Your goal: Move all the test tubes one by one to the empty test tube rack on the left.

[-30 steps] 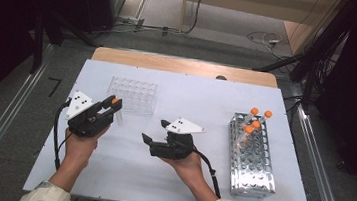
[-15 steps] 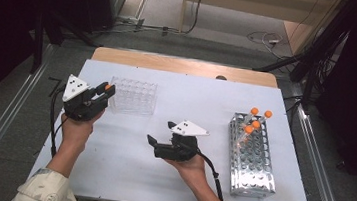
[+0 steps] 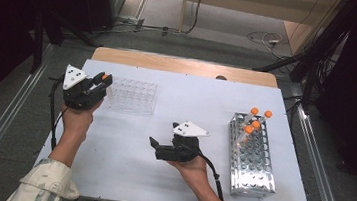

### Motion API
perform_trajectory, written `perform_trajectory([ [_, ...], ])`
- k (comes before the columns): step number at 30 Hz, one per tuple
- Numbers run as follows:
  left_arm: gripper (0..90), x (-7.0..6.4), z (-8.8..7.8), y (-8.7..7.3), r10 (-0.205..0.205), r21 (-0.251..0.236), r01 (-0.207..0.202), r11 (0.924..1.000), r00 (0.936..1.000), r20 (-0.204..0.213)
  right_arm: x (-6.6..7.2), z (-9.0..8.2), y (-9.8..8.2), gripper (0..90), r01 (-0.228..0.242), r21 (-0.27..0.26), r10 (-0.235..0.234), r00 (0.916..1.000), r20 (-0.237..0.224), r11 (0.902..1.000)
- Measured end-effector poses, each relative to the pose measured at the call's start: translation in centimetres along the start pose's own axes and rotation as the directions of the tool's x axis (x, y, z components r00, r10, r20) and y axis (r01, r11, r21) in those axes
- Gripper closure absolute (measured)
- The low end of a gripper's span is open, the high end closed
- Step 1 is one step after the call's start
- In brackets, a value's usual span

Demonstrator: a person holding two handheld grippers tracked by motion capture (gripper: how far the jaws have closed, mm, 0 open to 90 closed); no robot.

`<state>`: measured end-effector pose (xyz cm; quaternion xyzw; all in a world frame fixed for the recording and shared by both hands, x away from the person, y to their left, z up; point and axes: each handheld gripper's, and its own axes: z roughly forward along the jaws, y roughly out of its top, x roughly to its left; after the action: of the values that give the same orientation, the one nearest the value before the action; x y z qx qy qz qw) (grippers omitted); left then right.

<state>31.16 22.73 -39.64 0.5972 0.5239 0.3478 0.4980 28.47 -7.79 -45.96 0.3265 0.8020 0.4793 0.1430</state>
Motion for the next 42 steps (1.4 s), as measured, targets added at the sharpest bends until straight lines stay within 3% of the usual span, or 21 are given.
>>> perform_trajectory([
  [15,70.3,0.5,1.5,1.2,0.010,-0.013,-0.011,0.9999,0.9990,-0.043,0.1,-0.3,0.0,9.0,-0.013,-0.003,0.013,0.9999,-0.007,0.9999],
  [23,70.2,1.1,2.5,1.2,-0.017,-0.016,0.017,0.9997,0.9986,-0.051,0.0,-0.4,0.0,9.1,-0.010,-0.006,0.010,0.9999,-0.003,0.9999],
  [33,70.2,0.7,3.5,0.5,0.020,-0.004,-0.020,0.9998,0.9977,-0.065,-0.2,-0.9,0.1,10.1,-0.012,-0.019,0.012,0.9999,-0.001,0.9997],
  [39,70.1,0.5,4.0,-0.8,0.027,0.020,-0.025,0.9995,0.9970,-0.072,-0.2,-1.0,0.1,10.1,-0.012,-0.019,0.012,0.9999,0.001,0.9997],
  [42,70.1,0.3,4.2,-1.5,0.054,0.033,-0.051,0.9981,0.9954,-0.079,-0.2,-1.0,0.1,10.1,-0.012,-0.021,0.012,0.9999,0.000,0.9997],
])
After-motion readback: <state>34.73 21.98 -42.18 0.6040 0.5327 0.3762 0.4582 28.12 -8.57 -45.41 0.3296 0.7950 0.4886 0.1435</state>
